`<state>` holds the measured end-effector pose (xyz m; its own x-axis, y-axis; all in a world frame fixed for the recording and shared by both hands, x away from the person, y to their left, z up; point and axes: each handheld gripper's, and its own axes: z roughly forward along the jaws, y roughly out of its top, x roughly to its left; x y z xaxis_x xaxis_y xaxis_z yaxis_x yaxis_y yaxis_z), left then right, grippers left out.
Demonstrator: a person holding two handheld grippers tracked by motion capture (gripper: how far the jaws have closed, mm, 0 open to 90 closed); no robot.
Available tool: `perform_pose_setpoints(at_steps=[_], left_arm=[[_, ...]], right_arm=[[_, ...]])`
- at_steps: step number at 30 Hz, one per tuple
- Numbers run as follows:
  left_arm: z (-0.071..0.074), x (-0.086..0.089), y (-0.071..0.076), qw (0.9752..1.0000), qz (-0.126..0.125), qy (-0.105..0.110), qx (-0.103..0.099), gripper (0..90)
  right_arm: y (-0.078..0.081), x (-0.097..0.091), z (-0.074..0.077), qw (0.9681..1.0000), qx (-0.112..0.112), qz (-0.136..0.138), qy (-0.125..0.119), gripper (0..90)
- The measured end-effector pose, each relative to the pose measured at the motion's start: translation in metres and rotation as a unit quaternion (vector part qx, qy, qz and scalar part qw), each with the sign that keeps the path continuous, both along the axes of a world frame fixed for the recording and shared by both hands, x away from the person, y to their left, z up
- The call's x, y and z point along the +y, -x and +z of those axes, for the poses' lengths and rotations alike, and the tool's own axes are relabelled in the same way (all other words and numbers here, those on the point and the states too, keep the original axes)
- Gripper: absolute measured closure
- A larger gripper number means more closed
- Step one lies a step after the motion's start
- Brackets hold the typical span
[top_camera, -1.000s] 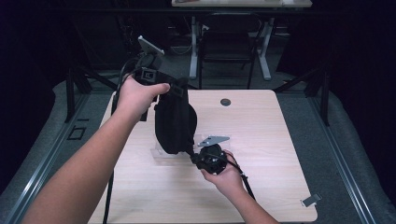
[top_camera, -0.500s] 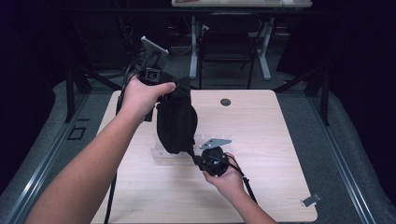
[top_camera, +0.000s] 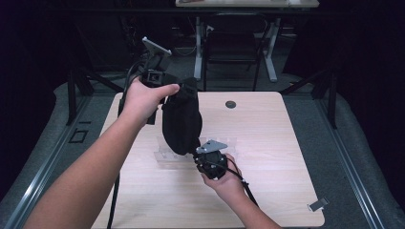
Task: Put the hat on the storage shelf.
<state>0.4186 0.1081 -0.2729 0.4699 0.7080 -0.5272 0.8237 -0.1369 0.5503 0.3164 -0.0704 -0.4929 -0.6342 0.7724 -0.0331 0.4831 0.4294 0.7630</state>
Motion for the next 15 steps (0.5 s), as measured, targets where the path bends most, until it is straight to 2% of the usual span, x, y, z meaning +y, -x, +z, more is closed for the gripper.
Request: perform_pose_setpoints(at_steps=[2,3,4,5,6,7,9,10,12,14,15], left_arm=[[0.001,0.004,0.000,1.0000,0.001,0.006,0.000,61.6],[0.002,0.010,0.001,0.9999,0.006,0.011,-0.001,61.6],[0.002,0.014,0.001,0.9999,0.009,0.012,0.000,61.6],[0.002,0.014,0.001,0.9999,0.009,0.012,0.000,61.6],[0.002,0.018,0.000,0.9999,0.012,0.010,0.001,61.6],[-0.001,0.025,-0.001,0.9998,0.020,0.008,0.001,61.6],[-0.002,0.028,-0.001,0.9997,0.024,0.006,0.004,61.6],[-0.006,0.035,-0.002,0.9995,0.031,0.005,0.006,61.5],[-0.009,0.040,-0.002,0.9995,0.029,0.004,0.008,61.3],[-0.015,0.048,-0.002,0.9994,0.033,0.002,0.009,60.7],[-0.020,0.055,-0.002,0.9993,0.037,0.000,0.011,60.4]], right_arm=[[0.001,-0.001,-0.002,1.0000,0.001,-0.003,-0.002,81.4],[0.002,-0.004,-0.006,0.9999,0.008,-0.014,0.005,82.9],[0.002,-0.005,-0.012,0.9997,0.007,-0.020,-0.009,83.4],[0.002,-0.005,-0.012,0.9997,0.007,-0.020,-0.009,83.4],[0.001,-0.007,-0.016,0.9994,0.020,-0.027,-0.004,83.8],[0.001,-0.013,-0.024,0.9986,0.030,-0.029,-0.032,83.7],[0.001,-0.014,-0.024,0.9984,0.034,-0.028,-0.036,82.8],[0.001,-0.020,-0.026,0.9979,0.044,-0.010,-0.045,68.3],[0.000,-0.021,-0.027,0.9974,0.051,-0.005,-0.052,65.6],[0.003,-0.025,-0.028,0.9969,0.063,0.001,-0.046,64.9],[0.004,-0.028,-0.028,0.9976,0.058,0.004,-0.038,63.9]])
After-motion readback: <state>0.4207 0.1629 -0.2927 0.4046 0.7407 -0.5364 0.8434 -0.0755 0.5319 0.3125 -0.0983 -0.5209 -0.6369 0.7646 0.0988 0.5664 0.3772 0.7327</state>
